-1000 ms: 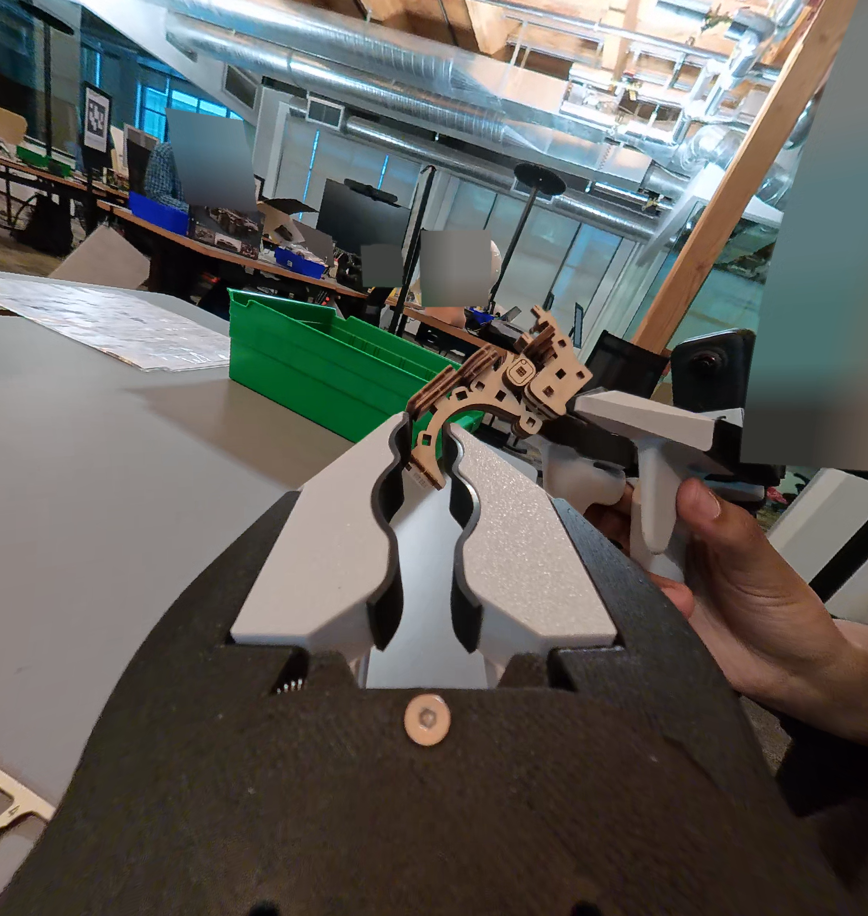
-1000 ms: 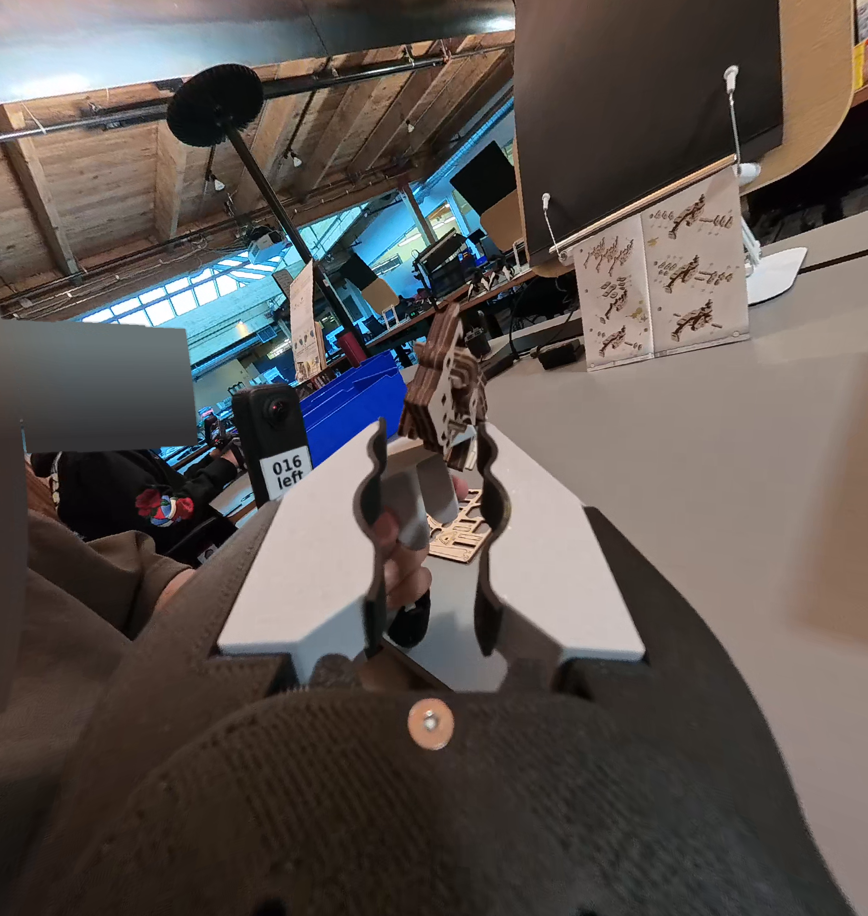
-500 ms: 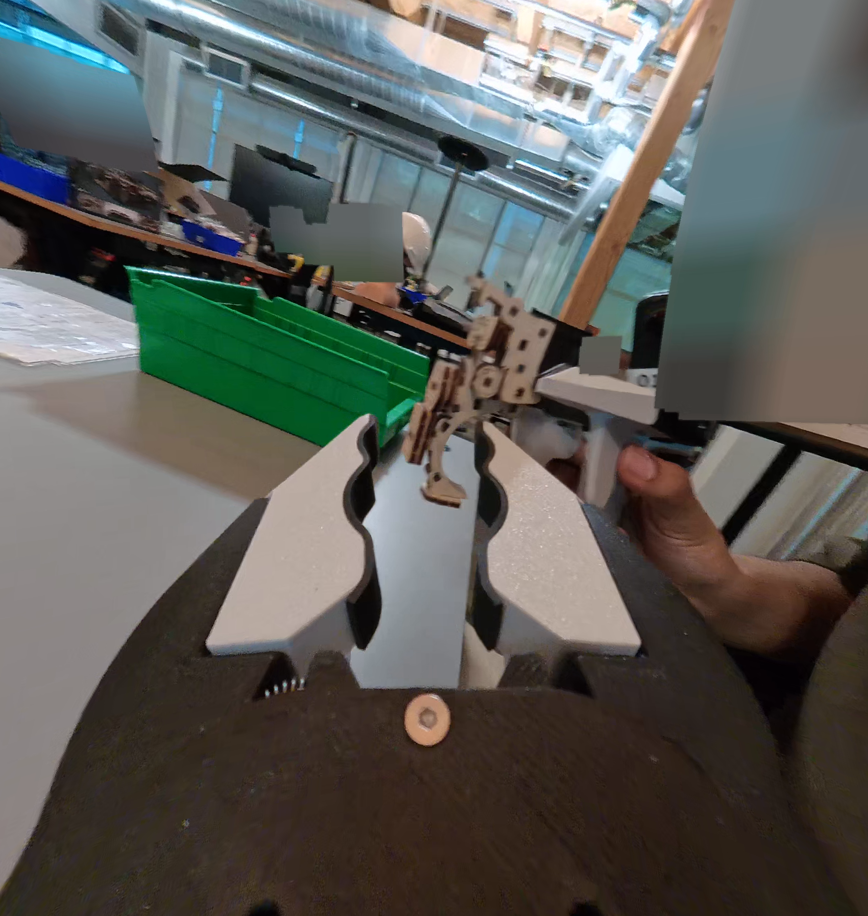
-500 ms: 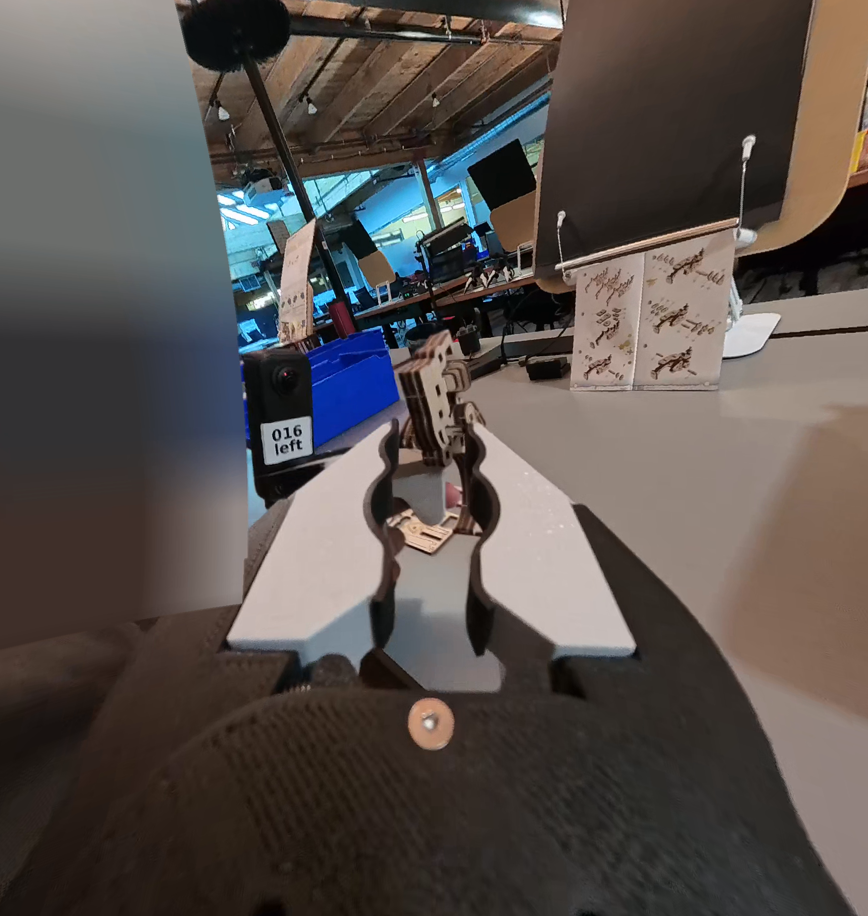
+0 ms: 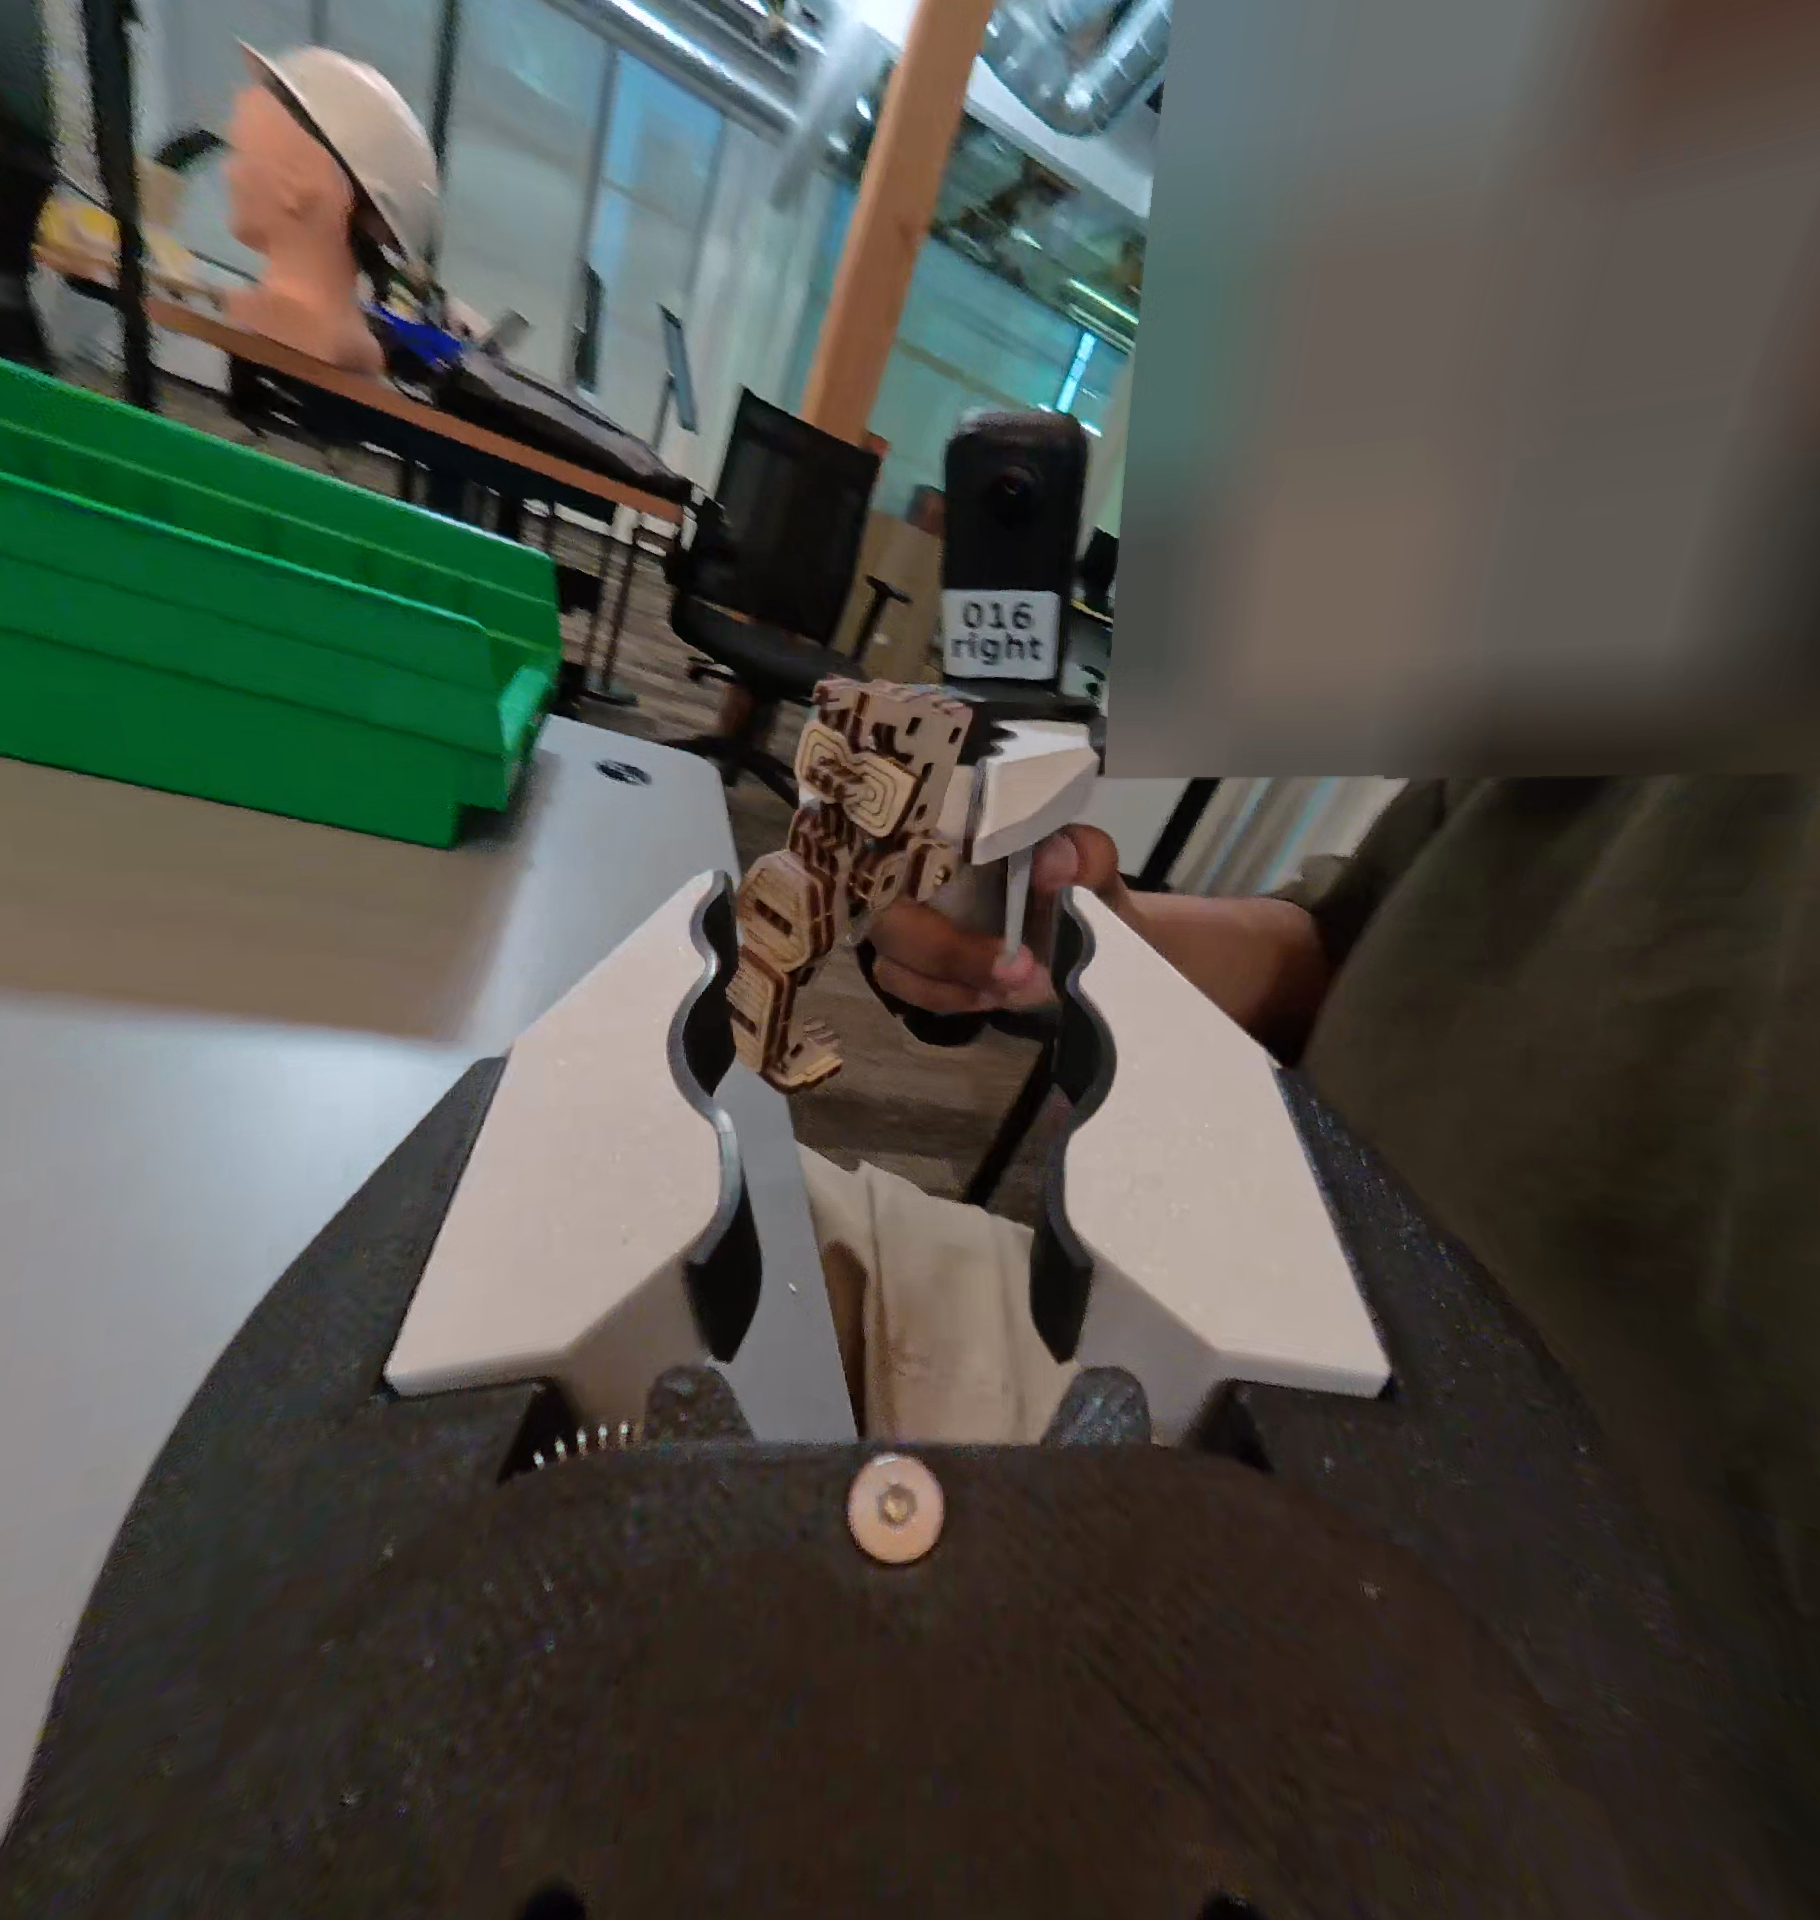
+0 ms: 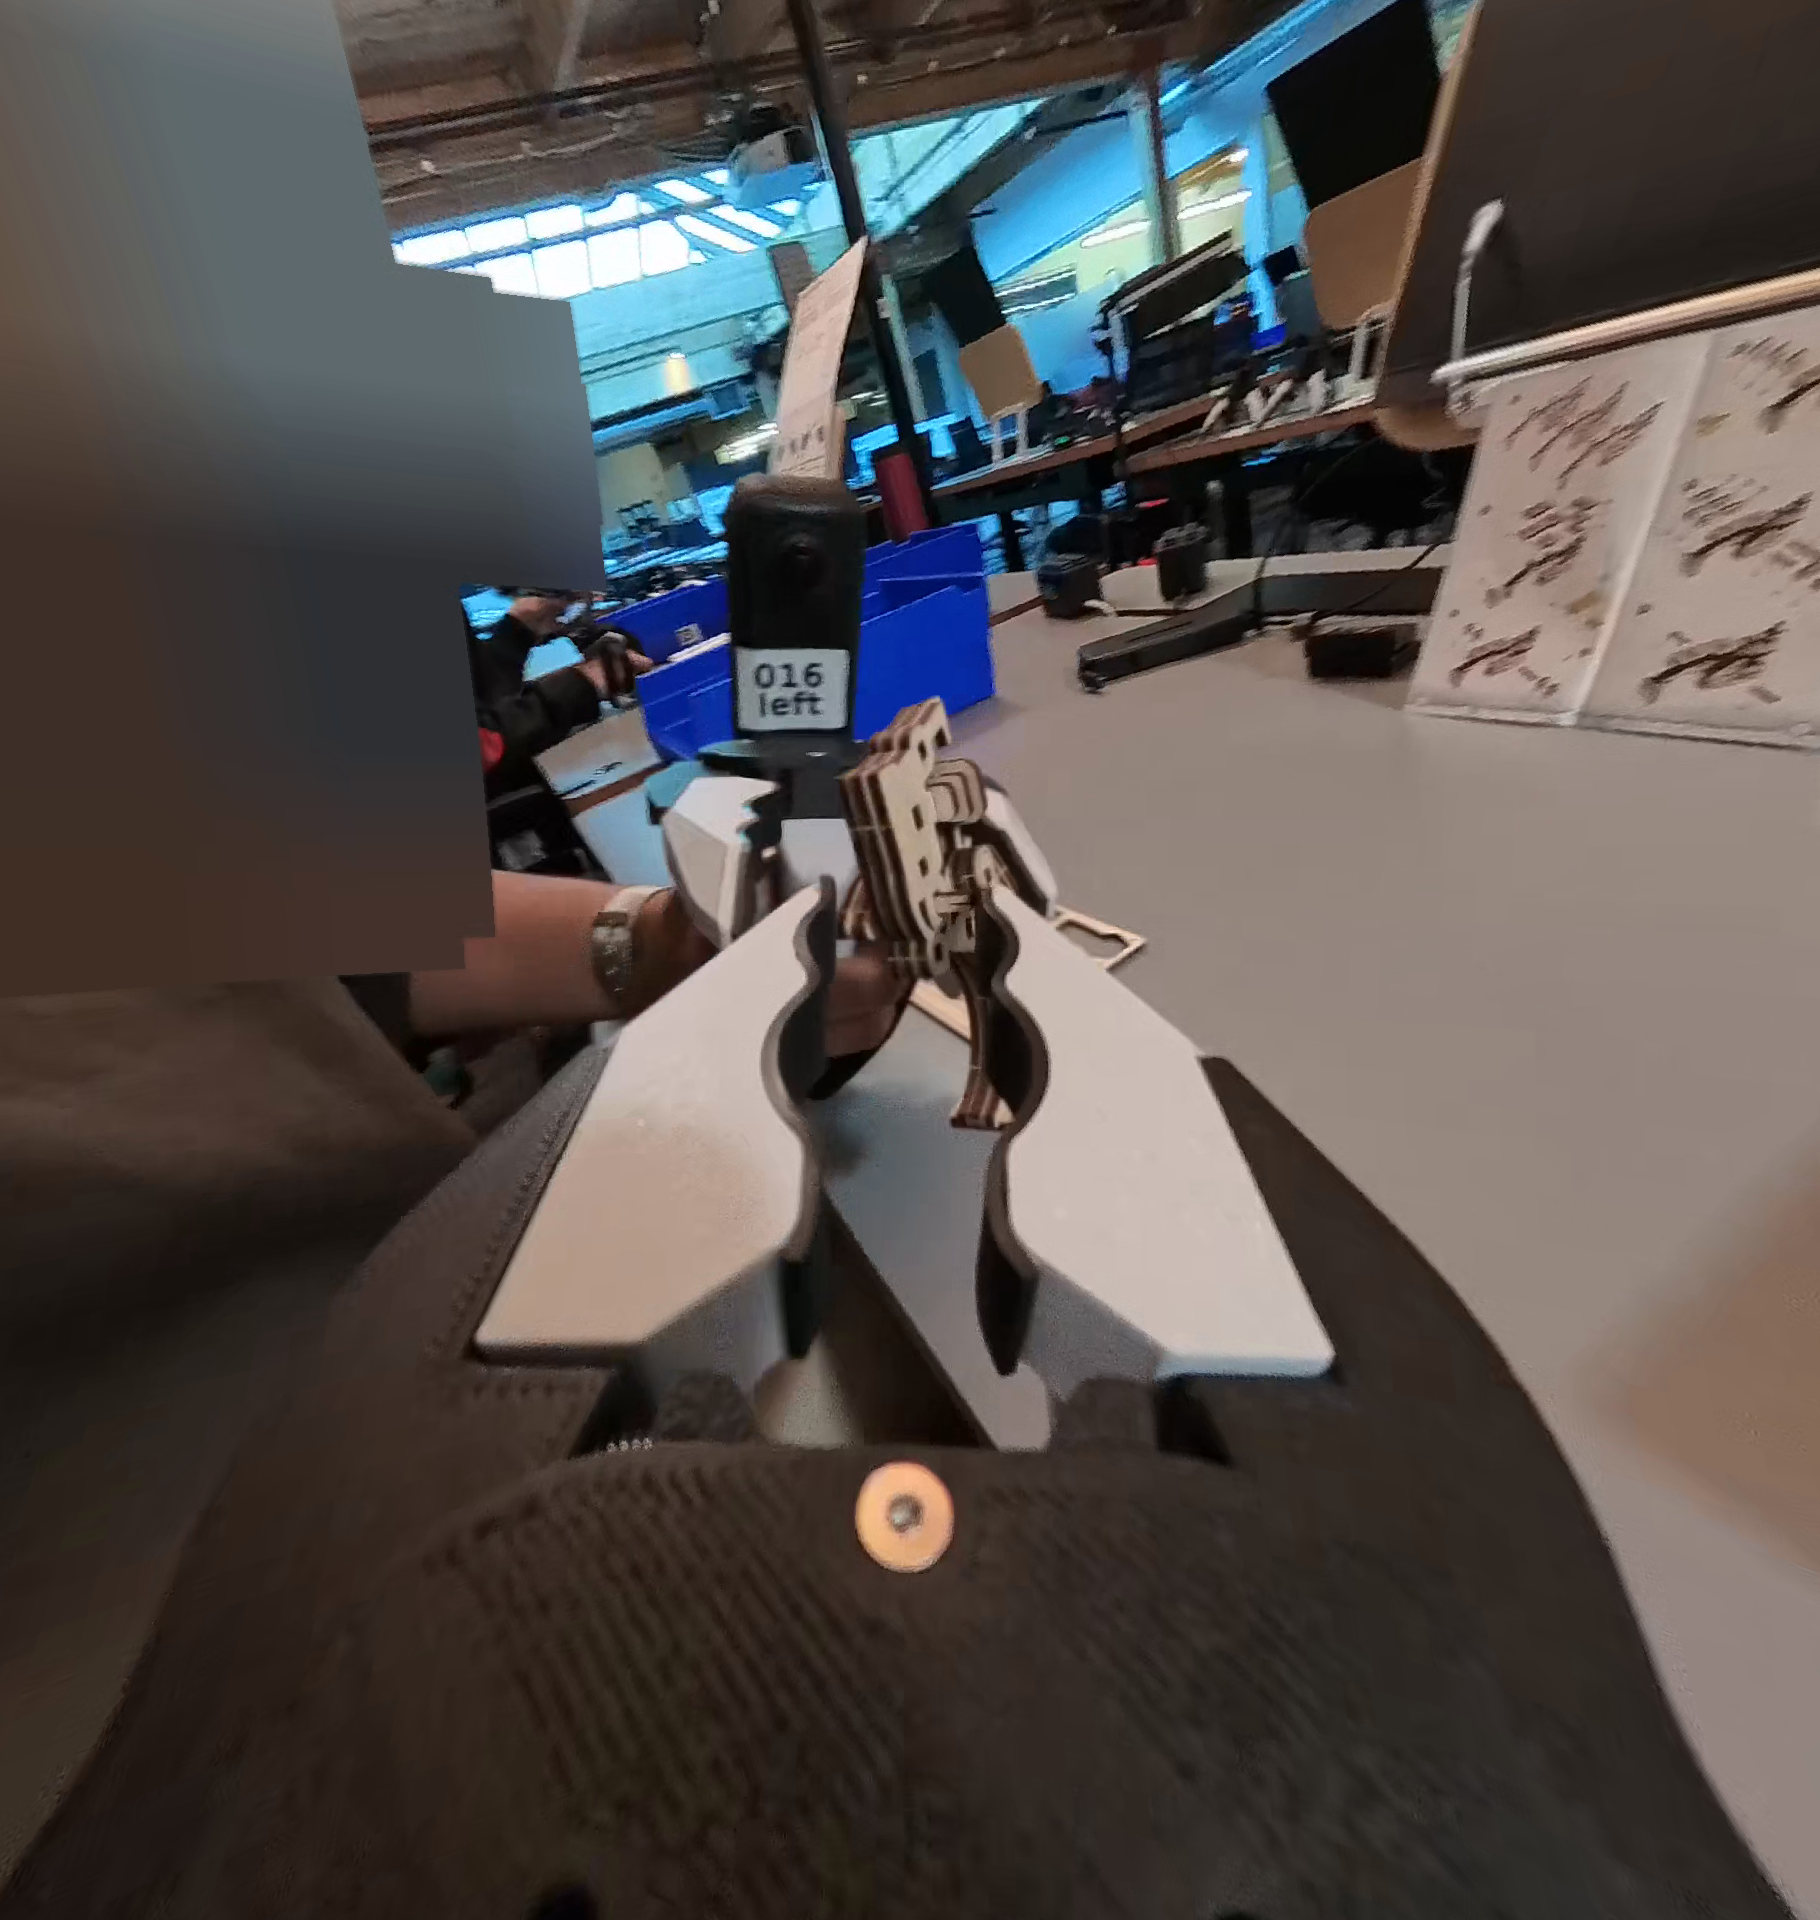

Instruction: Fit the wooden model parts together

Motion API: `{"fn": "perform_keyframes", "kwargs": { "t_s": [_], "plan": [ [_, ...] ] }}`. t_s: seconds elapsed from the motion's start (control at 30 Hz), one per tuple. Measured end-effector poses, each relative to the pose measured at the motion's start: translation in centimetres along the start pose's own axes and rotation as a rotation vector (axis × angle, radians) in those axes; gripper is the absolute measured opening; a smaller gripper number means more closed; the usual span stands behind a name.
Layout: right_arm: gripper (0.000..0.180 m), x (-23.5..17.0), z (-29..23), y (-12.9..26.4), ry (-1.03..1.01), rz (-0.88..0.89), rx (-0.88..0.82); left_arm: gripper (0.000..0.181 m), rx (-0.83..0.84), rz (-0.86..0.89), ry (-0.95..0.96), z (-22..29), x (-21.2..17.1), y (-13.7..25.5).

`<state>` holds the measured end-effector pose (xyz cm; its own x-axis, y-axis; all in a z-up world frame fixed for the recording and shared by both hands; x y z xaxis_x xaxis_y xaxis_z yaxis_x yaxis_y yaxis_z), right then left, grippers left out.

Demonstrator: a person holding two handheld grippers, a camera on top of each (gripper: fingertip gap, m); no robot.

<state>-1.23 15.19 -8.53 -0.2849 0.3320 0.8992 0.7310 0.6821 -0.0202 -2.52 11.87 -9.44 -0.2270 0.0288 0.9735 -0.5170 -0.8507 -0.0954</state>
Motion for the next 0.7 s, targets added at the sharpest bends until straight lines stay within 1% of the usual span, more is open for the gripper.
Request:
{"fn": "perform_keyframes", "kwargs": {
  "t_s": [0.03,0.2,0.27,0.37,0.4,0.43,0.6,0.7],
  "plan": [
    [0.025,-0.2,-0.1,0.0,-0.027,-0.011,0.036,0.055,-0.029,-0.011,0.011,0.2,-0.2,0.2],
    [0.024,-0.4,-0.4,0.1,-0.188,-0.017,0.178,0.040,-0.101,0.004,0.082,0.3,-0.3,0.8],
    [0.024,-0.8,-0.5,0.0,-0.216,-0.044,0.206,0.038,-0.112,-0.001,0.092,0.3,-0.5,0.8],
    [0.024,-2.0,-0.7,-0.3,-0.199,-0.124,0.219,0.035,-0.119,-0.016,0.088,0.5,-0.8,0.6],
    [0.024,-2.3,-0.9,-0.4,-0.184,-0.140,0.220,0.029,-0.128,-0.023,0.087,0.7,-0.9,0.6],
    [0.024,-2.5,-1.0,-0.5,-0.172,-0.148,0.222,0.028,-0.146,-0.024,0.086,0.9,-1.0,0.6],
    [0.022,-2.3,-1.1,-0.5,-0.196,-0.135,0.236,0.026,-0.153,-0.019,0.094,0.9,-0.9,0.7],
    [0.027,-2.1,-1.1,-0.4,-0.205,-0.124,0.240,0.025,-0.138,-0.015,0.088,0.7,-0.8,0.7]
  ]
}}
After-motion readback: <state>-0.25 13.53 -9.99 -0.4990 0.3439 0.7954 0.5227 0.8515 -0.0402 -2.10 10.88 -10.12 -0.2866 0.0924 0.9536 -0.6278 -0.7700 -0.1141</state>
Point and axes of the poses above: each gripper's, where its closed fingertips meet, y back along the fingers, x out of its top, z = x × y across the jaws, the point moved 2 cm from there along y, back along the fingers, and after that the axes turned 9 degrees about -y, right-handed, at the moved point
